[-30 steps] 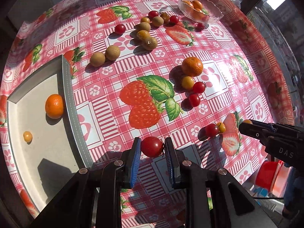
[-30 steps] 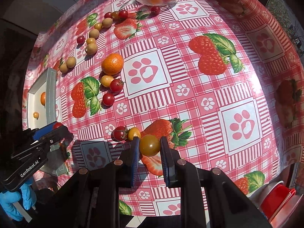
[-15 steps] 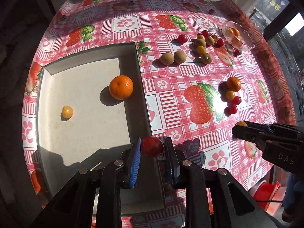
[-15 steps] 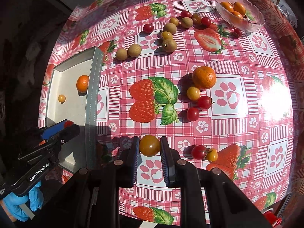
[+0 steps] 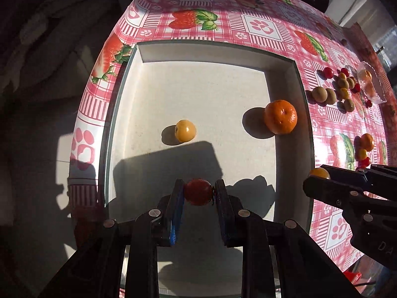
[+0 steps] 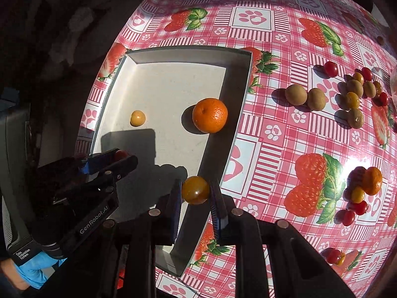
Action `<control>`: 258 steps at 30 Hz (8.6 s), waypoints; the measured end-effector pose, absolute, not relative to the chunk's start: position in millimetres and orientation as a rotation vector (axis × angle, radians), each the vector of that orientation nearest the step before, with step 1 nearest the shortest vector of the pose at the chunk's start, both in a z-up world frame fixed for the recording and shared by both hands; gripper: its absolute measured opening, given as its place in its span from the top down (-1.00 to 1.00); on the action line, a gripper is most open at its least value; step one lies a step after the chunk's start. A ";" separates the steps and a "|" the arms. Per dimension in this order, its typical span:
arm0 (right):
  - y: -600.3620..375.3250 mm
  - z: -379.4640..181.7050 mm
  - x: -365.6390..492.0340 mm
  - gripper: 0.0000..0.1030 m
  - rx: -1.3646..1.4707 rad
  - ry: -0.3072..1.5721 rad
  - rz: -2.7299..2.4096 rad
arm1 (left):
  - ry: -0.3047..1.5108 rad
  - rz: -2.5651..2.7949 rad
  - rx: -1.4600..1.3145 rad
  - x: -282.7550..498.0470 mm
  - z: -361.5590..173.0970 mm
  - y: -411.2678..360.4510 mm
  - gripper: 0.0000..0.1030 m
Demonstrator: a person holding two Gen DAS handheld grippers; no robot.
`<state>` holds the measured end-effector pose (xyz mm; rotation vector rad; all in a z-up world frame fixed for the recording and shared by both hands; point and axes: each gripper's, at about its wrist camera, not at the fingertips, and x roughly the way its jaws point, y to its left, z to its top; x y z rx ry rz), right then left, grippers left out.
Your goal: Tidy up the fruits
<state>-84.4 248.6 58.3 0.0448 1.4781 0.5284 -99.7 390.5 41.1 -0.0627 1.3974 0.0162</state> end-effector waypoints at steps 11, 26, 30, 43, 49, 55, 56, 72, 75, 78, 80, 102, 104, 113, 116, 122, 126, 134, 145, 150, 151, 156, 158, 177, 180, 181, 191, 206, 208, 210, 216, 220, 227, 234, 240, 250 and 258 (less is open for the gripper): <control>284.7 26.2 -69.2 0.51 -0.061 1.545 0.522 | 1.441 0.025 -0.047 -102.3 16.9 396.4 0.47; 300.3 23.6 -66.2 -0.61 -0.049 1.553 0.542 | 1.471 0.076 -0.041 -108.3 7.6 404.0 -0.36; 301.0 39.4 -64.4 -0.64 -0.033 1.525 0.525 | 1.474 0.070 -0.017 -106.2 13.2 398.7 -0.36; 227.1 79.0 -73.6 -0.65 -0.077 1.373 0.367 | 1.449 0.001 0.075 -116.1 42.4 352.6 -0.36; 197.0 93.2 -80.6 -0.66 -0.107 1.305 0.301 | 1.436 -0.023 0.108 -117.6 56.0 324.5 -0.36; 178.3 98.0 -83.8 -0.66 -0.080 1.294 0.276 | 1.415 -0.056 0.153 -113.5 67.9 300.2 -0.36; 175.7 98.2 -84.4 -0.66 -0.077 1.292 0.271 | 1.413 -0.059 0.156 -115.5 70.3 294.8 -0.36; 79.9 70.2 -128.7 -0.66 0.028 1.372 0.131 | 1.383 -0.199 0.221 -97.1 76.7 237.2 -0.36; 51.0 55.8 -143.8 -0.66 0.093 1.424 0.073 | 1.381 -0.248 0.236 -94.0 74.3 214.8 -0.36; 22.6 43.5 -153.5 -0.66 0.176 1.466 0.014 | 1.376 -0.289 0.251 -89.1 71.7 192.7 -0.36; 8.9 40.1 -153.7 -0.66 0.225 1.473 -0.003 | 1.372 -0.313 0.258 -84.9 69.3 179.4 -0.36; 12.5 16.1 -169.3 -0.10 0.093 1.456 0.207 | 1.463 -0.499 0.344 -84.6 13.8 92.8 -0.36; 16.4 16.1 -166.5 -0.09 0.081 1.444 0.216 | 1.461 -0.494 0.347 -84.4 11.3 88.6 -0.35; 21.3 17.1 -150.4 0.63 0.148 1.448 0.235 | 1.436 -0.453 0.390 -81.2 8.9 70.5 0.43; 7.2 18.6 -150.5 0.63 0.248 1.456 0.210 | 1.444 -0.463 0.359 -78.4 10.4 76.1 0.60; -18.3 24.3 -158.2 0.62 0.358 1.453 0.158 | 1.469 -0.462 0.268 -74.3 21.3 101.6 0.60; -25.1 31.5 -161.4 0.62 0.376 1.449 0.155 | 1.455 -0.457 0.246 -75.8 32.9 117.3 0.60; -21.7 44.6 -168.1 0.62 0.361 1.444 0.165 | 1.436 -0.436 0.202 -83.5 49.1 154.3 0.60; 16.9 61.6 -152.7 0.62 0.310 1.438 0.212 | 1.403 -0.371 0.118 -99.4 73.9 214.5 0.60; 47.1 69.9 -141.4 0.62 0.261 1.430 0.265 | 1.391 -0.319 0.072 -101.1 75.4 238.7 0.60; 53.3 71.3 -139.3 0.62 0.252 1.428 0.276 | 1.389 -0.308 0.063 -101.4 75.6 244.1 0.60; 93.3 76.3 -127.5 0.62 0.195 1.424 0.345 | 1.384 -0.241 0.021 -106.6 76.5 278.9 0.60; 108.7 78.0 -123.2 0.62 0.179 1.425 0.373 | 1.383 -0.214 0.006 -109.4 76.1 293.9 0.60; 275.8 33.8 -98.2 0.62 -0.027 1.545 0.593 | 1.465 0.011 -0.063 -140.8 21.5 396.2 0.60; 287.3 23.3 -100.1 0.62 -0.108 1.557 0.573 | 1.464 0.009 -0.051 -142.7 16.8 396.8 0.60; 289.7 20.7 -101.1 0.62 -0.132 1.560 0.570 | 1.461 0.001 -0.047 -143.3 16.3 396.3 0.60; 300.9 15.1 -102.8 0.20 -0.165 1.567 0.585 | 1.433 0.010 -0.003 -147.3 17.8 384.0 -0.34; 276.8 69.9 -94.9 -0.65 -0.043 1.470 0.550 | 1.460 -0.018 0.053 -145.0 34.2 371.7 -0.35; 261.8 71.8 -95.1 -0.65 -0.020 1.470 0.519 | 1.449 -0.035 0.070 -142.8 40.6 360.0 -0.35; 242.1 69.6 -99.0 -0.65 0.006 1.476 0.477 | 1.438 -0.055 0.085 -138.3 45.8 348.4 -0.35; 176.3 59.6 -110.1 -0.65 0.085 1.503 0.346 | 1.410 -0.138 0.126 -125.1 60.8 306.7 -0.35; 131.8 49.0 -122.3 -0.65 0.129 1.528 0.250 | 1.391 -0.210 0.154 -124.8 67.6 276.8 -0.35; 70.7 30.1 -137.7 -0.65 0.185 1.541 0.086 | 1.391 -0.304 0.200 -120.4 67.1 239.8 -0.35; 38.4 18.2 -140.6 -0.58 0.230 1.509 0.026 | 1.390 -0.330 0.234 -108.9 65.8 211.8 -0.35; 47.4 14.0 -128.8 -0.27 0.226 1.456 0.056 | 1.409 -0.324 0.228 -94.2 58.4 202.2 -0.35; 62.6 14.5 -112.6 0.49 0.172 1.415 0.087 | 1.418 -0.421 0.246 -73.3 44.3 154.7 -0.35; 22.9 19.0 -136.8 0.49 0.188 1.415 0.053 | 1.434 -0.480 0.283 -60.7 22.1 109.2 -0.34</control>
